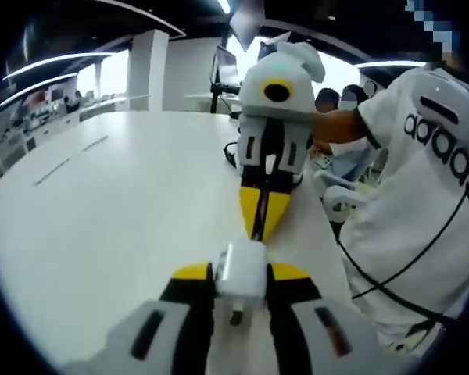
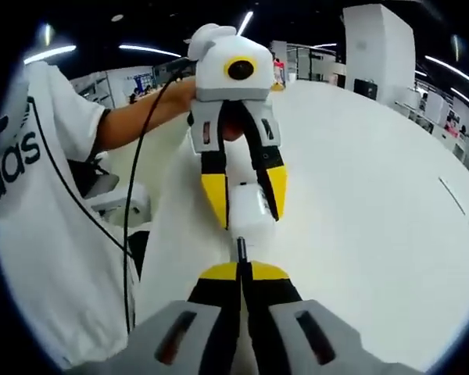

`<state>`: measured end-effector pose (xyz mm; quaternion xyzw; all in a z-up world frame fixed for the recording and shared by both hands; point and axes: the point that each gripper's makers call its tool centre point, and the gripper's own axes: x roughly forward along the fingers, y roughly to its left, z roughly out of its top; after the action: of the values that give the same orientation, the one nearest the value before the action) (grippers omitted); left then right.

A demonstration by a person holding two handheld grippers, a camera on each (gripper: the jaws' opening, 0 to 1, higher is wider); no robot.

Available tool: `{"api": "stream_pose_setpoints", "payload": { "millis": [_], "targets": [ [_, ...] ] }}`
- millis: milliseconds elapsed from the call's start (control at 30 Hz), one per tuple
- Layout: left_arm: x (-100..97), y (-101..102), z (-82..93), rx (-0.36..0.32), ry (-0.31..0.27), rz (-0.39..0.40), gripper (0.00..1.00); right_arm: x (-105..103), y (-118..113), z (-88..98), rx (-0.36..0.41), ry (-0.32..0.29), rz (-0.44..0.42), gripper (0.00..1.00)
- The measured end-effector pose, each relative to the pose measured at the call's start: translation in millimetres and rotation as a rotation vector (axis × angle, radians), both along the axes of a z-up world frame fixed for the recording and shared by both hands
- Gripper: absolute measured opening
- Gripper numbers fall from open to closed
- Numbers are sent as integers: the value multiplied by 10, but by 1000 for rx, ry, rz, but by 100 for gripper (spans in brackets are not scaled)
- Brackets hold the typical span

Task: Plug the desk Type‑C cable into the charger adapter.

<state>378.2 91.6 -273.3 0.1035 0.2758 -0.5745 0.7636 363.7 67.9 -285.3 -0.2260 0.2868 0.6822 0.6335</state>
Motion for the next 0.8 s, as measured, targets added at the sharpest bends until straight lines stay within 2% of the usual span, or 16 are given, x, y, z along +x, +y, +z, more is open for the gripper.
{"api": "stream_pose_setpoints", "payload": {
  "millis": [133,433,467,600,733,800],
  "targets": [
    [-28,-68,1,-16,2,7,24,11,5,5,5,21,-17,0],
    [-63,-135,-16,10,2,-11,25,-12,81,18,-37,3,-1,0],
    [-79,-166,-21,10,2,-10,25,-5,82,15,-48,-17,10,0],
    [-55,-148,-29,-2,-1,1,26,2,67,22,-30,-16,10,0],
    [-47,-140,-27,-14,-12,-2,27,-4,56,22,34,-77,10,2],
    [-45,-128,-28,-27,-15,-5,27,-8,54,26,68,-139,53,3]
  ]
}}
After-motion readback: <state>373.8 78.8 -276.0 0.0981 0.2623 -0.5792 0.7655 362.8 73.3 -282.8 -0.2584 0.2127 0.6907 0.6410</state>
